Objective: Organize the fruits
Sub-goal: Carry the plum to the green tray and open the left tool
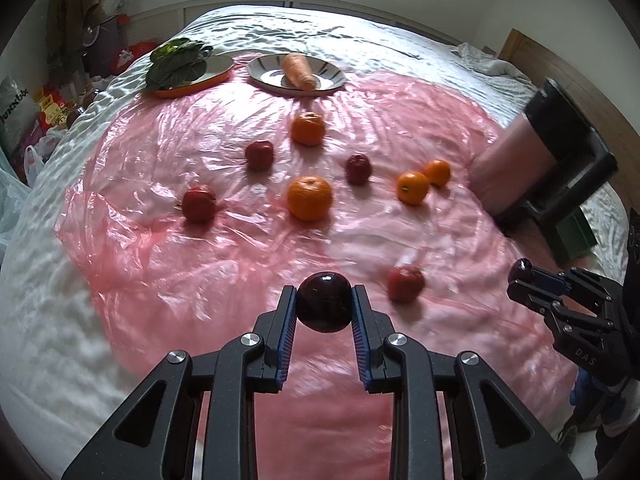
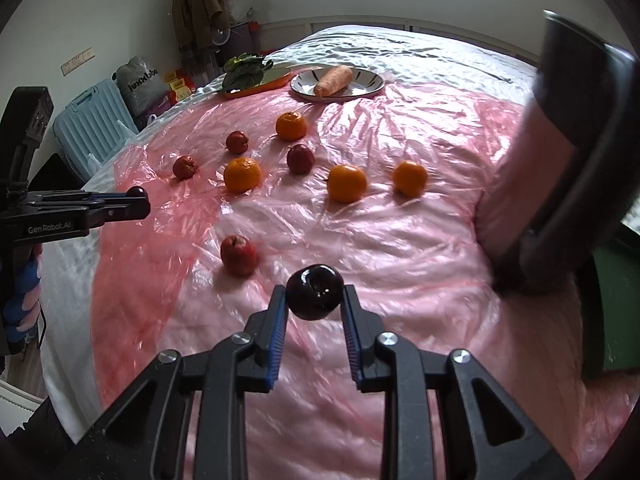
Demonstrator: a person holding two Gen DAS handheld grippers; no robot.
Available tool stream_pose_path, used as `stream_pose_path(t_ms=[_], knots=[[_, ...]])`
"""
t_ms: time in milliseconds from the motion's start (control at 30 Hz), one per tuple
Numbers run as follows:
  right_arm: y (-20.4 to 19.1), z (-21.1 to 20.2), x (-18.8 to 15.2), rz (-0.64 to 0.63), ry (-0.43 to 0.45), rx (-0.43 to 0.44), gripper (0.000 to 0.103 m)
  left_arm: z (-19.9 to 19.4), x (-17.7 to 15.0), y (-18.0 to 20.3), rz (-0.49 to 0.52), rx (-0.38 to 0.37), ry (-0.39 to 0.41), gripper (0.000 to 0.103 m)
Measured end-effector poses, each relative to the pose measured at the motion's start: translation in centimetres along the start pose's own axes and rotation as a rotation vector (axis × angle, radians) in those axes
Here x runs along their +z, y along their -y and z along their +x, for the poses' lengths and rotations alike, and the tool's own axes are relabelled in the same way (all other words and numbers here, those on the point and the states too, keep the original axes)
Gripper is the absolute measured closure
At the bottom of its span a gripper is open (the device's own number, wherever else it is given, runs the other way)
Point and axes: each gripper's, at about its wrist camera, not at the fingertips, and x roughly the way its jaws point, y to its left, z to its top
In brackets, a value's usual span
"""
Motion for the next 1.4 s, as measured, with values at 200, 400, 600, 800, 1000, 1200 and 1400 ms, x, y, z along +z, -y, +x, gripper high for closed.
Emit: stream_pose_path(t_ms=[200,400,600,800,1000,1200,1400], knots=[[3.0,-3.3,-2.6,0.050,0.011,-0.041,0.073,-1.0,-0.9,5.1,0.054,-0.052,-0.013,0.080],[8.0,-6.7,-5.3,0.131,0.034,-0.114,0.073,-1.1,-1.7,12.3,0.155,-0.132,-0.049,0.080],[13.9,-10.2,-7.8,0.215,0.066,-0.203,0.073,0.1,-2.6,20.8,0.280,-0.209,-0.084,0.080],[20.6,-12.6,-9.7,0.311,0.108,-0.294,0.073,1.6,-2.3,29.0,0.397,-0.274,-0.098,0.080],[26.2,-12.9,-9.6,0.375,0.140,-0.350,0.073,4.1,-0.5,36.0,0.461,-0.310,-0.092,0.080],[31.4,-12.0,-8.9,0.421,0.159,-0.391,0.073,7.3,1.9,40.9,0.492,-0.306,-0.076,0.080],[34.9,-10.7,-8.0,0.450,0.168,-0.405,0.073,11.1,3.9,43.8,0.472,-0.278,-0.067,0.080]])
